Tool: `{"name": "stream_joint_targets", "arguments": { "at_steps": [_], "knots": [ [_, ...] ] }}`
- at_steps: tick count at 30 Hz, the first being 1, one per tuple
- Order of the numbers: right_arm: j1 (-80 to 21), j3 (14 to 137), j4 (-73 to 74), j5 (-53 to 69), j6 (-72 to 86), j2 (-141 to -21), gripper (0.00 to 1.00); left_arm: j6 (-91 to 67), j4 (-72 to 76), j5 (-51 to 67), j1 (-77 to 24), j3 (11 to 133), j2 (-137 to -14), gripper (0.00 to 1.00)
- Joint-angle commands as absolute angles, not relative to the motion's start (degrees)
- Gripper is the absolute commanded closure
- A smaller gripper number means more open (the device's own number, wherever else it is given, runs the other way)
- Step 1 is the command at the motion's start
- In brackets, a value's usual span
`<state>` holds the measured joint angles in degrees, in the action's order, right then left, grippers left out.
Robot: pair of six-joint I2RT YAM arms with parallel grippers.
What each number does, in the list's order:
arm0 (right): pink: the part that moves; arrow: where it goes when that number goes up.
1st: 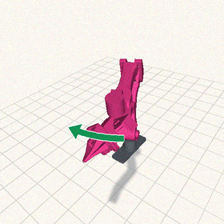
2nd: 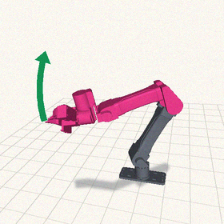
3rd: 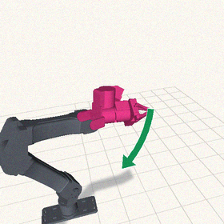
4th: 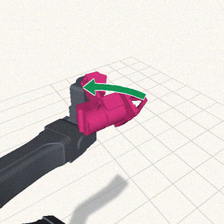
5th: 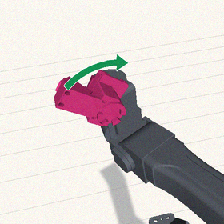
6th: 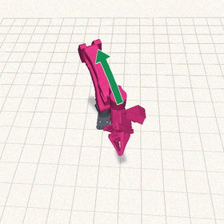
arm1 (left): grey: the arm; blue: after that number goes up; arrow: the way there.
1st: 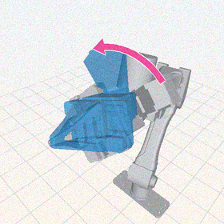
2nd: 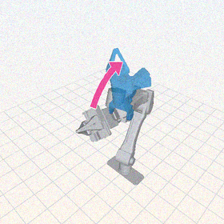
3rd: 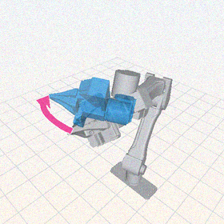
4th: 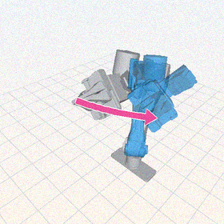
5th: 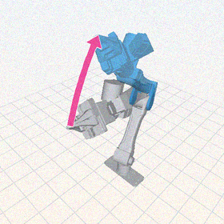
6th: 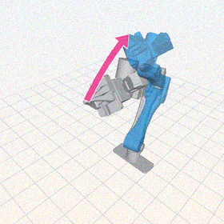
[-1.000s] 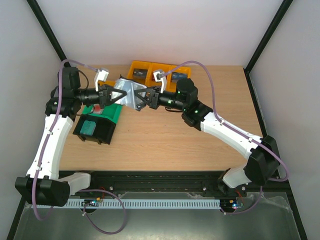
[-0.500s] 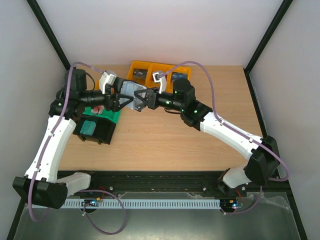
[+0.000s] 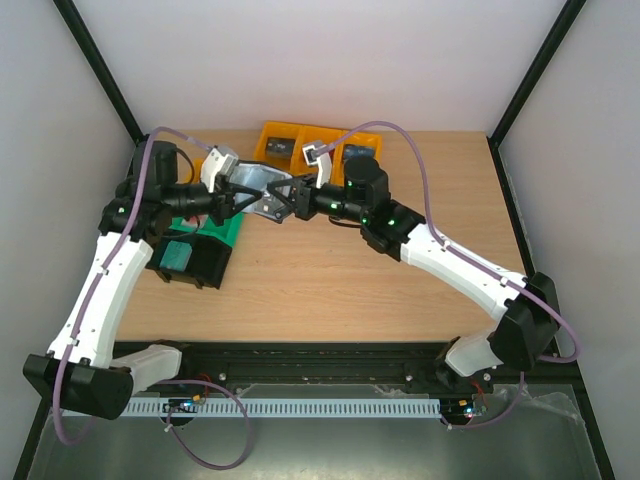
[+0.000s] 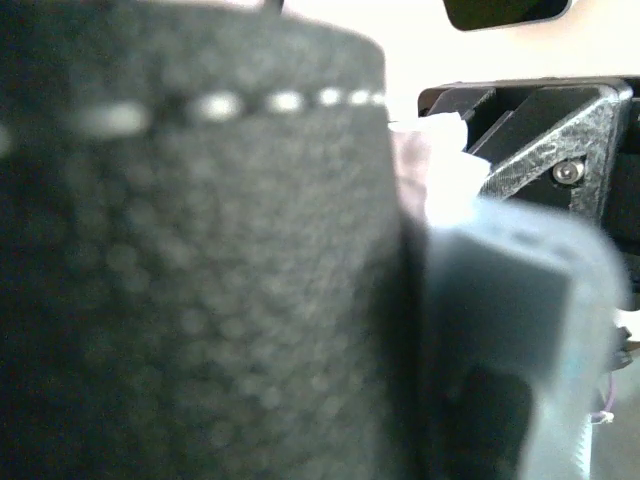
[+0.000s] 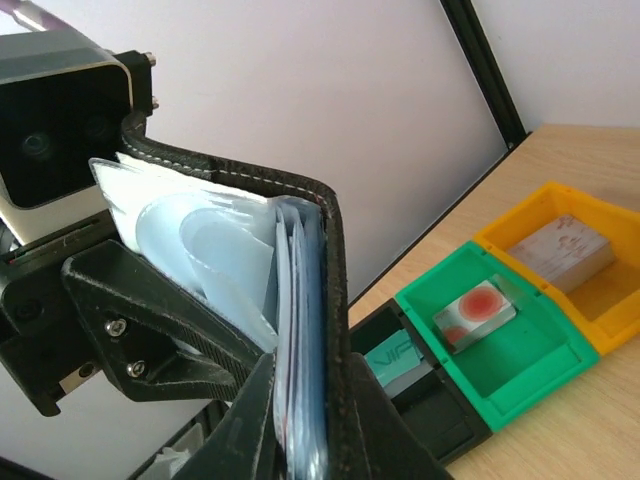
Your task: Take the credit cards out of the card holder
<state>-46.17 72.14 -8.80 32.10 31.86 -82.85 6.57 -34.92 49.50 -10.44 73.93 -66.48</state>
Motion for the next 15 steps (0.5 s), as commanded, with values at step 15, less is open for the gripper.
{"name": "stream_joint_targets", "arguments": {
  "at_steps": [15],
  "knots": [
    [-43.42,67.81,-14.55,46.37,28.65,-78.14,0.79,4.26,-35.14,62.74,-6.15,74.46,-65.65,0.98]
  ]
}}
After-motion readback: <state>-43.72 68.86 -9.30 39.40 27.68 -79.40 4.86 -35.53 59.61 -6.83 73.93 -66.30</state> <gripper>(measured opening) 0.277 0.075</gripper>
